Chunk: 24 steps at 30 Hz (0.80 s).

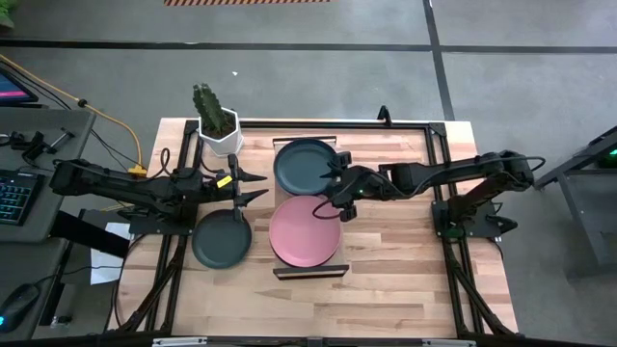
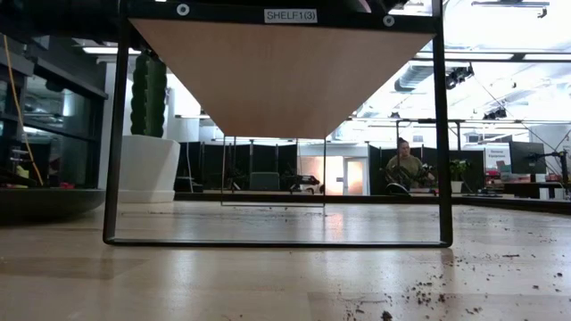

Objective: Place and stack plates onto a shelf
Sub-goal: Stack the green plate on top of the pink plate on the shelf

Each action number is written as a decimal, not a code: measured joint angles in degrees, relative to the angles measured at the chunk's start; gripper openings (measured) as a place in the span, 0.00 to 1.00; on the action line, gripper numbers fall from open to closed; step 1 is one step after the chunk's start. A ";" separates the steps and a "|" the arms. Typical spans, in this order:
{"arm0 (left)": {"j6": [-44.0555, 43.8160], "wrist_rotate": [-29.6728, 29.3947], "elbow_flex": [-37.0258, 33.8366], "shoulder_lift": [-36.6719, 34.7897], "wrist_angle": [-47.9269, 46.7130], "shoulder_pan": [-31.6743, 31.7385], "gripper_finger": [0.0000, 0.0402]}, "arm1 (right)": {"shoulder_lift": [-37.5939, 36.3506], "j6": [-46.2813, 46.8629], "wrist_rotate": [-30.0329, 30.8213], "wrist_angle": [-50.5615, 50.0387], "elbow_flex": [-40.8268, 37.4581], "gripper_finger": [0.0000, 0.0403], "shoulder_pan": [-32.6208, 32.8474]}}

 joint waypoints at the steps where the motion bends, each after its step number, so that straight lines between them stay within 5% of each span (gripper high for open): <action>1: 0.00 0.00 0.00 -0.02 -0.02 0.01 0.36 | -0.50 0.00 0.67 -0.25 0.00 0.51 0.27; 10: -0.02 0.00 0.00 0.00 0.01 0.00 0.36 | -6.02 2.86 1.20 -1.63 0.00 0.54 2.37; 16: -0.17 0.00 0.00 0.00 0.05 0.00 0.36 | -5.54 8.22 -5.90 1.60 -0.13 0.52 2.25; 20: -0.19 0.00 0.00 -0.01 0.20 0.01 0.36 | -2.96 10.49 -5.53 4.08 -0.24 0.39 2.25; 24: -0.15 0.00 0.00 0.00 0.24 0.00 0.36 | 0.19 11.69 -6.76 7.71 -0.24 0.10 2.25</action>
